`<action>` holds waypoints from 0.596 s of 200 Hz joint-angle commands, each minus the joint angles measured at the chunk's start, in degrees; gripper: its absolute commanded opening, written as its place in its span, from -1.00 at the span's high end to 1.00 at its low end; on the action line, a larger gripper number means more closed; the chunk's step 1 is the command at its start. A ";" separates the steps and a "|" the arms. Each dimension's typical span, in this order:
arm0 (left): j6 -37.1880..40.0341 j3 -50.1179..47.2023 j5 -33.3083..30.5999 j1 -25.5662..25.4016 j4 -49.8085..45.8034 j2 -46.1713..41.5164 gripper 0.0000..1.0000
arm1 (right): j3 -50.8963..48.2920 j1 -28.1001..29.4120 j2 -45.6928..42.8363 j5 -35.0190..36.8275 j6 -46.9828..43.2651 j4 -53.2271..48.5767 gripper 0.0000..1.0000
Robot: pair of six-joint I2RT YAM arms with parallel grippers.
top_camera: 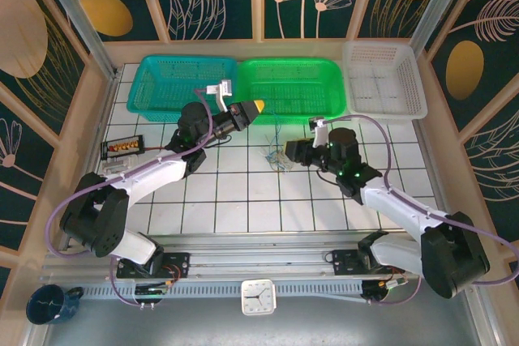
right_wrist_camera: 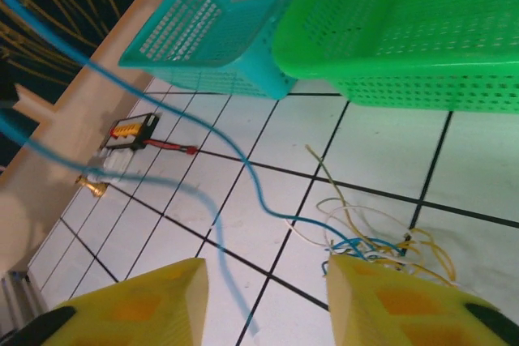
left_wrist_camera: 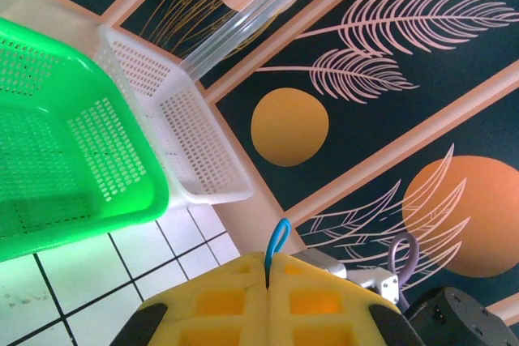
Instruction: Untangle the cables
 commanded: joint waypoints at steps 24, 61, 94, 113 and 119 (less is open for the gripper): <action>-1.74 -0.05 -0.30 0.46 3.56 -1.56 1.00 | 1.95 3.52 2.87 -1.72 0.13 5.09 -0.09; -1.75 0.13 -0.40 0.57 3.38 -2.04 1.00 | 3.18 5.46 7.15 -1.36 0.20 7.95 -0.11; -1.97 0.13 -0.51 0.58 3.21 -2.57 1.00 | 3.79 5.91 10.54 -1.52 0.83 10.21 -0.04; -2.06 0.19 -0.58 0.53 3.21 -2.87 1.00 | 4.11 6.03 12.09 -1.44 1.21 11.30 0.10; -2.06 0.05 -0.68 0.58 3.21 -2.94 1.00 | 4.15 6.08 12.57 -1.51 1.37 11.53 0.13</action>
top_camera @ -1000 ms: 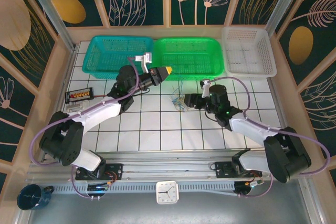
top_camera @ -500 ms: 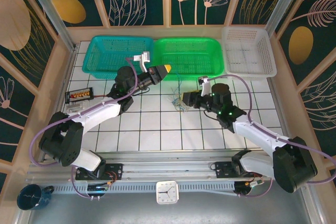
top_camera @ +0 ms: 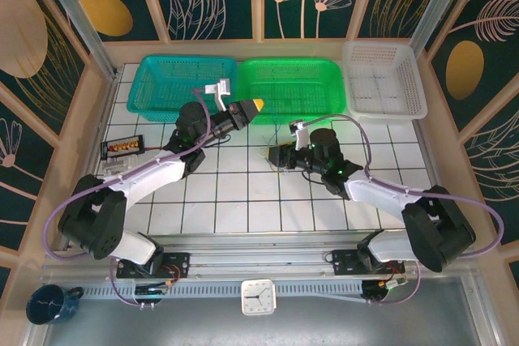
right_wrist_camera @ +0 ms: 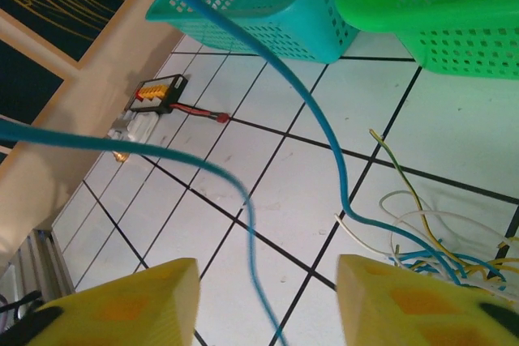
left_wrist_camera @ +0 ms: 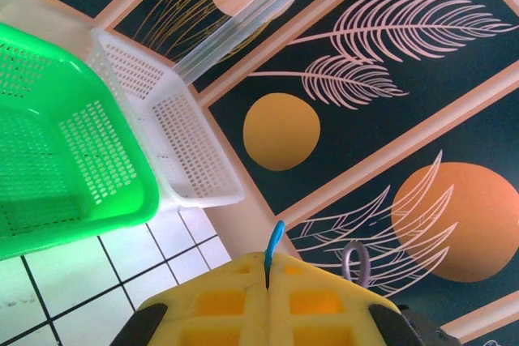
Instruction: Untangle the cables
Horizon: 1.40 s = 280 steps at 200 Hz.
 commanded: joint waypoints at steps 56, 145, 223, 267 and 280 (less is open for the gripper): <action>-0.68 -0.05 -0.72 0.48 3.19 -2.51 1.00 | 3.00 0.89 4.89 -1.31 1.80 6.27 0.20; -0.18 -1.53 -2.31 0.54 3.36 -2.15 1.00 | 5.86 1.63 0.89 -2.05 0.32 0.66 1.00; 5.80 -11.11 -8.48 0.63 6.80 -2.45 0.46 | 26.69 0.20 -5.82 4.96 -8.25 -23.26 1.00; 9.52 -18.95 -12.26 0.70 8.88 -5.35 -0.43 | 38.25 -0.17 -1.04 5.25 -11.41 -30.49 1.00; 10.44 -20.49 -13.04 0.67 8.60 -6.06 -0.55 | 40.45 -0.21 -0.29 5.28 -11.98 -31.43 1.00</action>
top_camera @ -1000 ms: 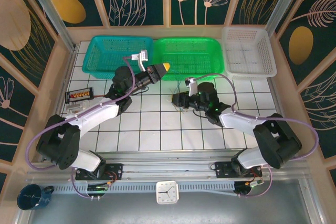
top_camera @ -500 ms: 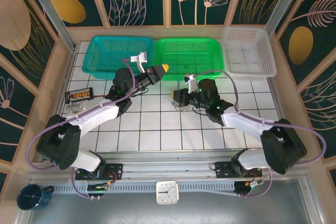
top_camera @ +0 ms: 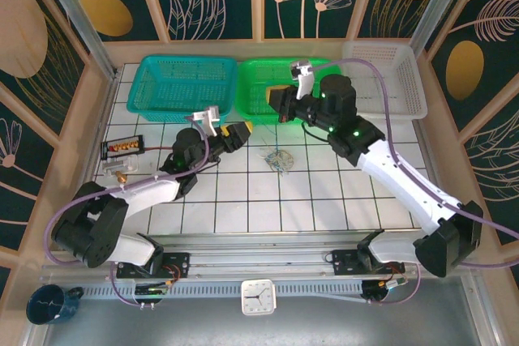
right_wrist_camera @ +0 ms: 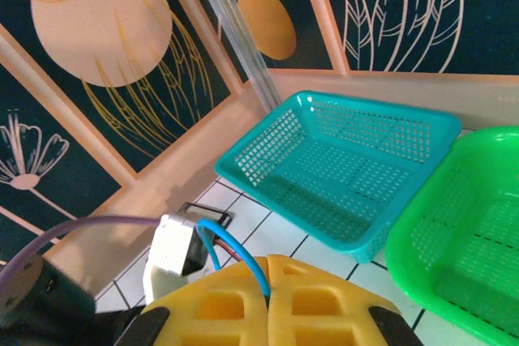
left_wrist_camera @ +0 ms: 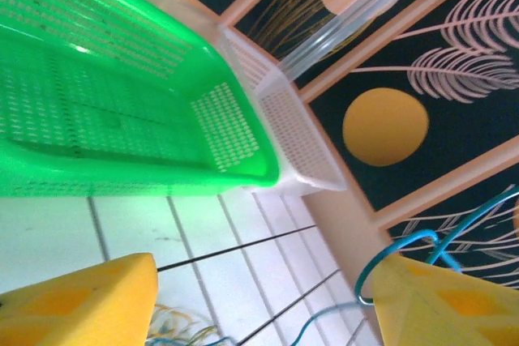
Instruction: Untangle the cables
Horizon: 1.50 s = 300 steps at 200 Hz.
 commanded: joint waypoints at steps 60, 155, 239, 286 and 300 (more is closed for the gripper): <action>11.76 -6.34 -0.19 0.13 2.05 -1.63 -0.67 | 11.42 -0.35 3.37 1.54 -2.67 -5.70 1.00; 23.72 -0.96 1.50 -6.08 -2.51 6.70 -0.74 | 16.07 -0.26 3.85 1.08 -0.49 -2.46 1.00; 26.46 7.76 3.44 -7.56 -1.16 15.79 -0.76 | 17.91 -0.14 4.09 -1.81 3.24 1.15 1.00; 26.53 11.66 3.33 -8.29 -0.30 21.60 -0.75 | 18.50 0.87 5.01 -2.97 4.28 2.17 1.00; 25.84 12.60 2.43 -8.37 0.61 23.18 -0.71 | 18.93 1.50 5.06 -3.09 4.37 2.34 1.00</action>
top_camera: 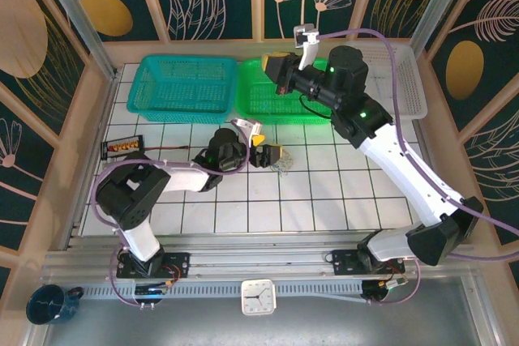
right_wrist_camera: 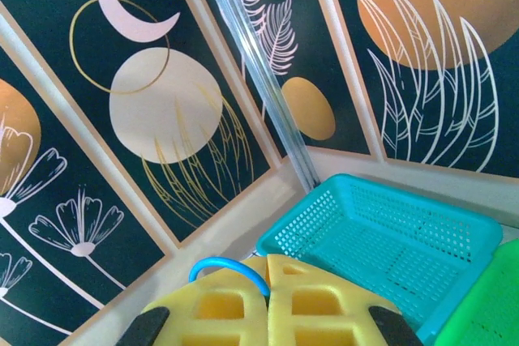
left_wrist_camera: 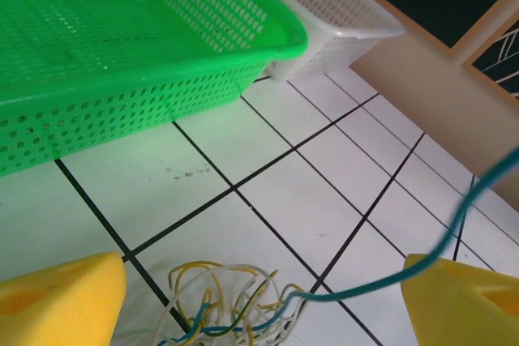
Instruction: Untangle the cables
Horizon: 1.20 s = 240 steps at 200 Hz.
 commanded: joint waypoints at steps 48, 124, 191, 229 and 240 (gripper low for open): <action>-1.42 4.67 -1.30 -0.53 4.35 7.58 -0.20 | 5.83 1.65 0.64 -2.40 2.16 4.55 1.00; -0.08 0.10 -3.07 -0.55 3.34 5.01 -0.27 | 14.04 1.64 4.26 -4.17 2.63 6.38 1.00; -0.10 -3.12 -3.78 -0.51 3.06 0.71 -0.39 | 19.70 0.03 5.98 -0.57 0.33 5.19 1.00; -0.68 -4.50 -4.78 -0.53 1.50 -5.27 -0.56 | 20.93 -4.28 5.87 0.75 0.73 5.31 1.00; -0.89 -5.01 -4.91 -0.51 1.31 -6.89 -0.60 | 20.89 -6.22 5.76 0.50 1.59 5.73 1.00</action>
